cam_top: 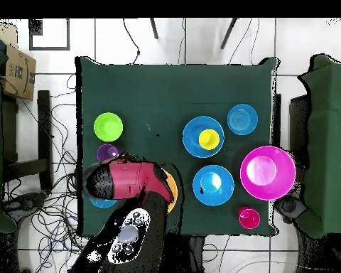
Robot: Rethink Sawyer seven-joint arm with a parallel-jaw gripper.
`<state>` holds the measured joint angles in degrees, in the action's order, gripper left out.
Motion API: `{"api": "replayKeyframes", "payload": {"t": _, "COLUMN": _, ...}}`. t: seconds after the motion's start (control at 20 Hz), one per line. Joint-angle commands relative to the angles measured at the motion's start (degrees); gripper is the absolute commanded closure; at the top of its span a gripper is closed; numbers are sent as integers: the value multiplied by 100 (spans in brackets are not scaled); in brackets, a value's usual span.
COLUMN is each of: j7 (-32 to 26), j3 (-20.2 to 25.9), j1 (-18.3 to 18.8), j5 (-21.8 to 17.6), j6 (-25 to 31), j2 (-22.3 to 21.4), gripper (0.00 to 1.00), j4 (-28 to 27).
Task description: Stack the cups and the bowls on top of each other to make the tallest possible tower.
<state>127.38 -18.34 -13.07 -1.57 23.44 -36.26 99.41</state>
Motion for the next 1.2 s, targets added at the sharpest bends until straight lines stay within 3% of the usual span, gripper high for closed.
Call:
{"api": "replayKeyframes", "payload": {"t": 0.05, "j7": -1670, "j3": 2135, "j1": 1711, "j5": -360, "j6": 40, "j2": -788, "gripper": 0, "j4": 968}}
{"api": "replayKeyframes", "payload": {"t": 0.8, "j7": -921, "j3": 2585, "j1": 1981, "j5": -1119, "j6": 218, "j2": -984, "gripper": 0, "j4": 896}}
{"api": "replayKeyframes", "payload": {"t": 1.2, "j7": -681, "j3": 2701, "j1": 1973, "j5": -1208, "j6": 328, "j2": -1134, "gripper": 0, "j4": 883}}
